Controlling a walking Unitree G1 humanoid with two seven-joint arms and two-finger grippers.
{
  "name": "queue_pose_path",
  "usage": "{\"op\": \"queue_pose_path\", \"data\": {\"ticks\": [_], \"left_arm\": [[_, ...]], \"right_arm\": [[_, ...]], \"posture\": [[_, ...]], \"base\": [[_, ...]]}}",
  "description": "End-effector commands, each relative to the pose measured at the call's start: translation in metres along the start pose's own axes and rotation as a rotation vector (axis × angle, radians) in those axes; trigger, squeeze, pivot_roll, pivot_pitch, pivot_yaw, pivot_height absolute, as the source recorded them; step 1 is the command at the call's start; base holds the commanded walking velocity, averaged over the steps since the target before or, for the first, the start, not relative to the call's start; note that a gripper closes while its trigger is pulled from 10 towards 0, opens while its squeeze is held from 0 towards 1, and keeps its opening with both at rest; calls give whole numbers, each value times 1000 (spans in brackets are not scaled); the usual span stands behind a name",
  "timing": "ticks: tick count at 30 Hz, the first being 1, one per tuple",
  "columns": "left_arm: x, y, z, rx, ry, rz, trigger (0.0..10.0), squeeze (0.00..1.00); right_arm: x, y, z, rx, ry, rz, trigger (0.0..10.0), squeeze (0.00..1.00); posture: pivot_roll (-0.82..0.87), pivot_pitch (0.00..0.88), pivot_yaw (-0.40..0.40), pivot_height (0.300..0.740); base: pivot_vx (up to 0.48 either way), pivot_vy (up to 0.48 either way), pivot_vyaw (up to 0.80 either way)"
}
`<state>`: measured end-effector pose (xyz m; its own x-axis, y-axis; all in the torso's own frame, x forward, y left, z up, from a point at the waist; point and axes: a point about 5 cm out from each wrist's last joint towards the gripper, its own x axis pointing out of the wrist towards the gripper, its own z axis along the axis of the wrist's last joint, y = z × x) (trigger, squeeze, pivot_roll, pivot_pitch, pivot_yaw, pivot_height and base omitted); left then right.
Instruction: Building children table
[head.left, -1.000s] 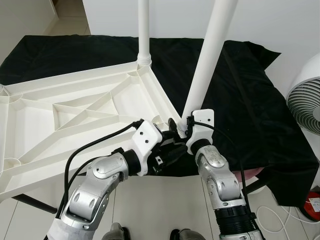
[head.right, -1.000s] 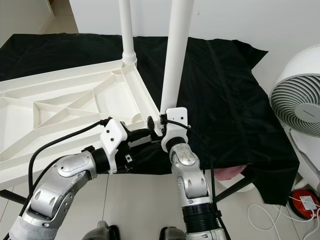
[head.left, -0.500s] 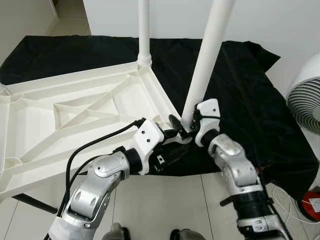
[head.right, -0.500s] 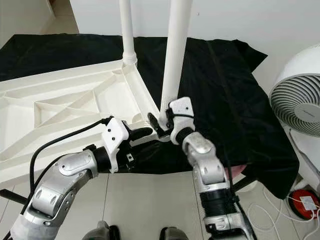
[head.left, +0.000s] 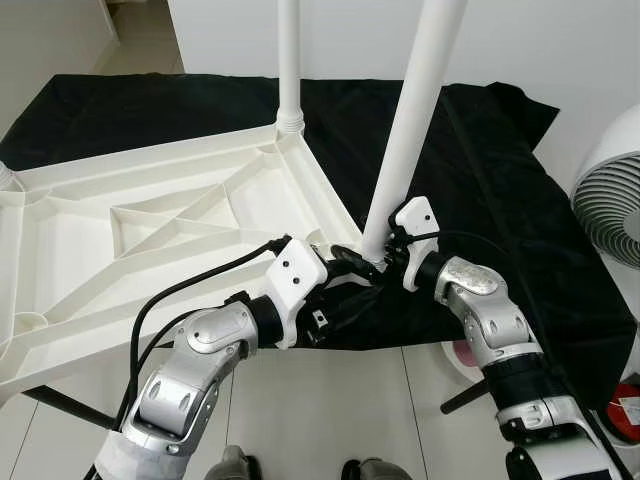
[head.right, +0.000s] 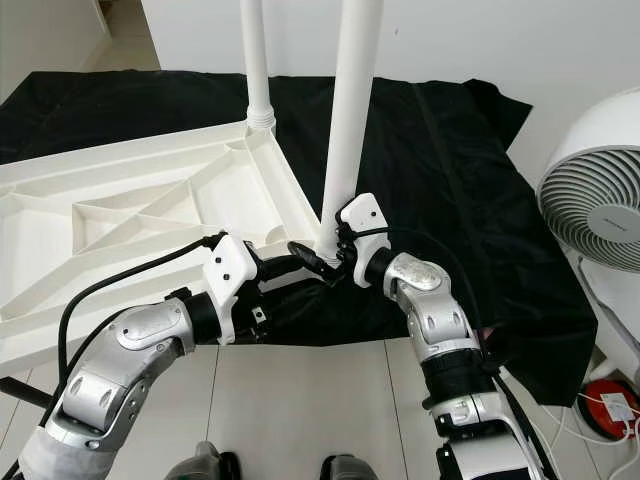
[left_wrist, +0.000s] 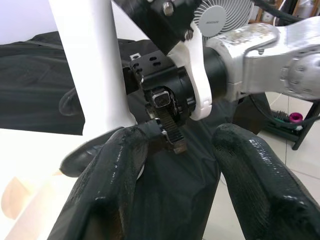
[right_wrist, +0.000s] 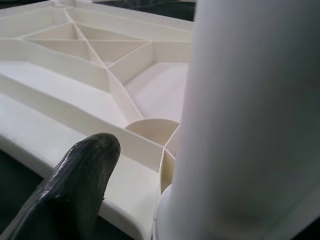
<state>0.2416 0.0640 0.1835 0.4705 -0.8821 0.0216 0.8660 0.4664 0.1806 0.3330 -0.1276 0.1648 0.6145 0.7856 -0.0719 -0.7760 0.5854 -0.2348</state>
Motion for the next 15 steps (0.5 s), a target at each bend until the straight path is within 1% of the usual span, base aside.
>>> {"op": "queue_pose_path", "data": {"ticks": [1,2,3,4,5,12,13,15], "left_arm": [[-1,1,-1,-8,4,36,10000,0],[-1,1,-1,-8,4,36,10000,0],[0,1,-1,-8,4,37,10000,0],[0,1,-1,-8,4,37,10000,0],[-1,1,-1,-7,3,37,10000,0],[-1,1,-1,-7,3,41,10000,0],[-1,1,0,-8,3,42,10000,0],[-1,1,-1,-10,3,43,10000,0]], "right_arm": [[3,6,-8,-4,25,65,10000,0],[3,6,-8,-4,25,65,10000,0],[3,6,-9,0,26,68,4784,0],[3,6,-9,0,26,68,4784,0],[2,5,-10,5,25,72,0,0],[0,5,-13,26,29,61,0,0],[-1,5,-14,28,30,46,10000,0],[-1,6,-14,41,25,25,10000,0]], "posture": [[-18,82,24,740],[-18,82,24,740],[-16,80,21,740],[-16,80,21,740],[-16,80,21,740],[-11,84,20,740],[-11,92,18,740],[-12,94,18,740]], "base": [[0,0,0],[0,0,0],[0,0,0],[0,0,0],[0,0,0],[0,0,0],[0,0,0],[0,0,0]]}}
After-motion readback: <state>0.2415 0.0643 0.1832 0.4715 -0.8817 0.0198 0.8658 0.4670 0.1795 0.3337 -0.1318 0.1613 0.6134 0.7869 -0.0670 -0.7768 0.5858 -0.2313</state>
